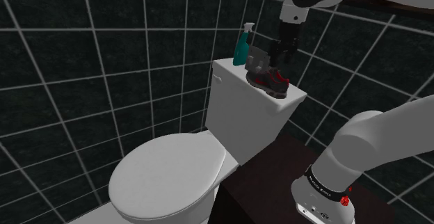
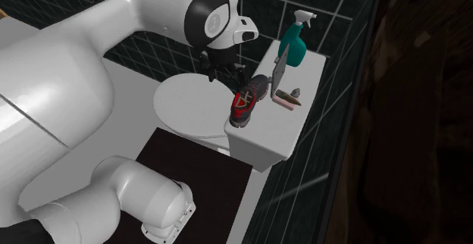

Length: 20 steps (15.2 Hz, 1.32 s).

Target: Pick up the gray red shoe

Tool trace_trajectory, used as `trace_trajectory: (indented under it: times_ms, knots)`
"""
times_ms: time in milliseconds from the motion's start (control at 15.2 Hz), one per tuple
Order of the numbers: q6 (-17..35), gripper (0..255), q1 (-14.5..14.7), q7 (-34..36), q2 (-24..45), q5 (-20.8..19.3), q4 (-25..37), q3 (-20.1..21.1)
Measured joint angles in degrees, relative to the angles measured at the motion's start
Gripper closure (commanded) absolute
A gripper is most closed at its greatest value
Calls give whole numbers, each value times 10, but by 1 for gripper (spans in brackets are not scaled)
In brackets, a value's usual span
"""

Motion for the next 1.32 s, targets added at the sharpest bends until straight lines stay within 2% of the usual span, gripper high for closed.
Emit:
trace_trajectory:
  times_ms: [330,858,924,1320]
  knots:
    - [47,0,-15,-35,86,-22,45,-33]
    - [105,0,-18,-37,107,-28,10,-42]
    - [107,255,-19,-37,107,-28,7,-42]
    - [110,255,-19,-37,107,-28,5,-42]
